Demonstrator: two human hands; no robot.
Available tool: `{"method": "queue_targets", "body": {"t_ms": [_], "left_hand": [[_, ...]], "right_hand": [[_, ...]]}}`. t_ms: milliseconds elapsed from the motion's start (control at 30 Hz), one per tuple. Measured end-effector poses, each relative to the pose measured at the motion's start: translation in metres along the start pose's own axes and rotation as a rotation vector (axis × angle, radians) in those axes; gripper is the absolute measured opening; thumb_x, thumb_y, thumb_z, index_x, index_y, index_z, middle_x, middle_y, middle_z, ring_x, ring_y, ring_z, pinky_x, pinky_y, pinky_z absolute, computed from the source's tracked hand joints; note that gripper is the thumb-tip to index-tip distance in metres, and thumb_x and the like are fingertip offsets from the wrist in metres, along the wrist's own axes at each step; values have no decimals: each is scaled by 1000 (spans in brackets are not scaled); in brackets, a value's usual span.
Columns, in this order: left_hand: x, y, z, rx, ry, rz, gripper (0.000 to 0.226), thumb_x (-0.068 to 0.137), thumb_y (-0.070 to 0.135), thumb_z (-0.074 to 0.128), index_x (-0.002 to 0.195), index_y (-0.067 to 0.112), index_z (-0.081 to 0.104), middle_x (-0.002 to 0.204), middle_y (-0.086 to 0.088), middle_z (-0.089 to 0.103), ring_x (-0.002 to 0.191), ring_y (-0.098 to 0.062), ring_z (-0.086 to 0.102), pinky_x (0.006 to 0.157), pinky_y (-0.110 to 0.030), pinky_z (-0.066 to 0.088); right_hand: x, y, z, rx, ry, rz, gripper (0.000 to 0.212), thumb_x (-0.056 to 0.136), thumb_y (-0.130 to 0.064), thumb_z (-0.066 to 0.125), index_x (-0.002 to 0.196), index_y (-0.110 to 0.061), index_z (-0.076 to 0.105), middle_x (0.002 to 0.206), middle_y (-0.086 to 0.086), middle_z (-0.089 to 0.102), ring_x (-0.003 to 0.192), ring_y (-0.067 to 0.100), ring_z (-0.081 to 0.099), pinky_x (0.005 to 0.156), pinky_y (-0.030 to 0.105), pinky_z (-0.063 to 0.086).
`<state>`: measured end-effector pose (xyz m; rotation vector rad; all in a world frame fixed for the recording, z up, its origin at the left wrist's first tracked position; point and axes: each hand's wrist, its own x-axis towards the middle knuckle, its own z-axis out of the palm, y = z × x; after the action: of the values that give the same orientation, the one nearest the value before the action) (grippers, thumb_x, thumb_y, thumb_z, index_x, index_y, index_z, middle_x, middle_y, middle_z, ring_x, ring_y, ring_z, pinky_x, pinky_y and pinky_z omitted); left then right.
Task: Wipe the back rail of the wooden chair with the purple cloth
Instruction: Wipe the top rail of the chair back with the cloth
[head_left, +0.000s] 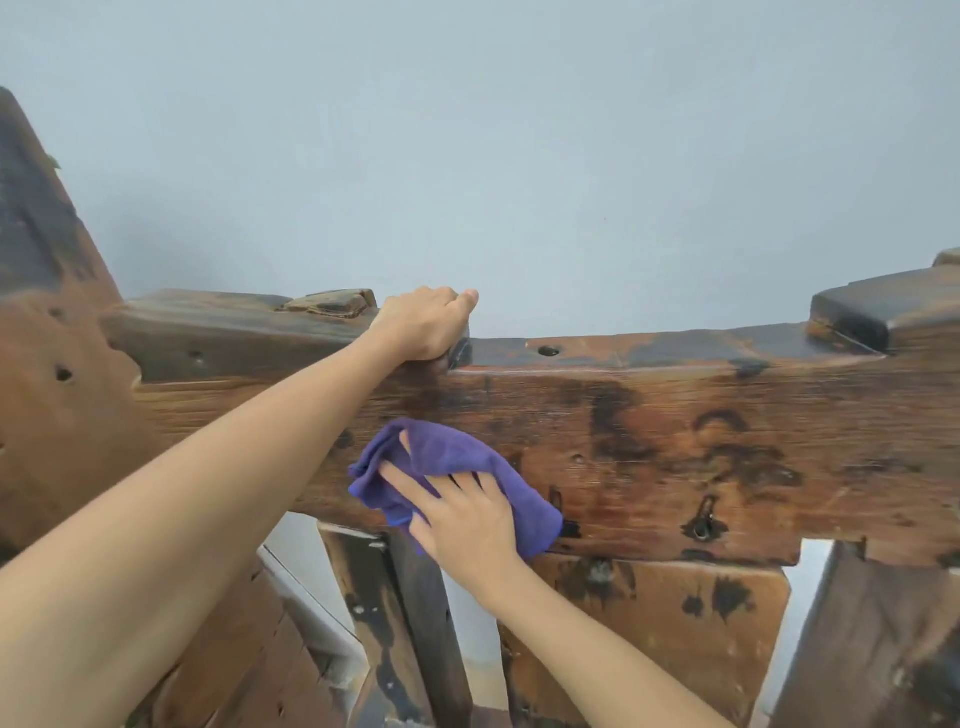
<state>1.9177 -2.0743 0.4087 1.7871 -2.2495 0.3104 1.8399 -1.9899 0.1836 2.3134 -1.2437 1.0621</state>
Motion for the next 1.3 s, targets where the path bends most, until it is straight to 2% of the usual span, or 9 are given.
{"method": "queue_targets", "body": {"t_ms": [67, 167, 300, 533, 800, 933, 1067, 1167, 1300], "left_hand": [[0, -1, 0, -11, -1, -5, 30, 107, 23, 20, 80, 18, 32, 111, -21, 61, 102, -42, 58, 90, -55, 47], [-1, -3, -1, -29, -15, -38, 22, 107, 22, 19, 103, 13, 39, 120, -22, 60, 109, -43, 57, 92, -55, 46], [-1, -1, -1, 12, -48, -37, 45, 106, 30, 14, 132, 9, 44, 133, -22, 56, 119, -42, 54, 88, -49, 38], [-4, -1, -1, 5, -34, -12, 59, 106, 44, 6, 106, 9, 53, 125, -21, 63, 114, -38, 57, 86, -48, 34], [-2, 2, 4, -58, -1, -19, 67, 102, 55, 7, 95, 15, 60, 111, -17, 69, 91, -32, 51, 84, -47, 29], [1, 3, 7, -41, 24, -4, 76, 101, 59, 5, 96, 13, 65, 107, -16, 70, 97, -34, 60, 89, -48, 33], [0, 3, 5, -45, 19, 11, 82, 99, 63, 4, 108, 13, 69, 114, -17, 70, 110, -37, 62, 97, -51, 34], [-4, -1, 2, -43, -12, 29, 87, 99, 64, 2, 121, 11, 68, 123, -18, 68, 118, -37, 60, 100, -50, 33], [-7, -7, 0, -57, -43, 91, 85, 99, 64, 0, 105, 15, 69, 118, -17, 70, 116, -36, 61, 95, -49, 32]], "right_hand": [[13, 8, -17, -47, -56, -93, 64, 90, -36, 61, 151, -45, 46, 140, -13, 63, 113, 16, 66, 96, 33, 39], [26, 42, -49, -192, 21, -220, 61, 95, -37, 61, 154, -41, 44, 149, -10, 58, 122, 19, 62, 103, 34, 37], [19, 101, -102, -287, 243, -108, 54, 103, -36, 51, 156, -40, 42, 158, -3, 49, 125, 27, 60, 101, 41, 42], [-40, 181, -161, -360, 342, 458, 56, 106, -40, 32, 160, -26, 33, 167, 13, 29, 142, 44, 37, 117, 55, 26], [-52, 130, -135, -231, 283, 687, 65, 106, -36, 34, 165, -14, 17, 171, 25, 2, 157, 48, 8, 120, 65, 24], [-63, 82, -90, -260, 129, 487, 61, 107, -35, 37, 163, -15, 24, 170, 15, 7, 156, 37, 10, 122, 62, 27], [-25, 20, -44, -248, 80, 316, 57, 104, -31, 44, 160, -20, 34, 169, 6, 20, 152, 34, 19, 123, 50, 15], [14, -25, -27, -204, -161, 51, 63, 104, -36, 41, 163, -38, 21, 165, 5, 35, 147, 35, 31, 123, 51, 13], [28, -22, -31, -248, -488, -290, 57, 101, -38, 49, 156, -42, 37, 161, -5, 43, 146, 27, 36, 126, 49, 21]]}}
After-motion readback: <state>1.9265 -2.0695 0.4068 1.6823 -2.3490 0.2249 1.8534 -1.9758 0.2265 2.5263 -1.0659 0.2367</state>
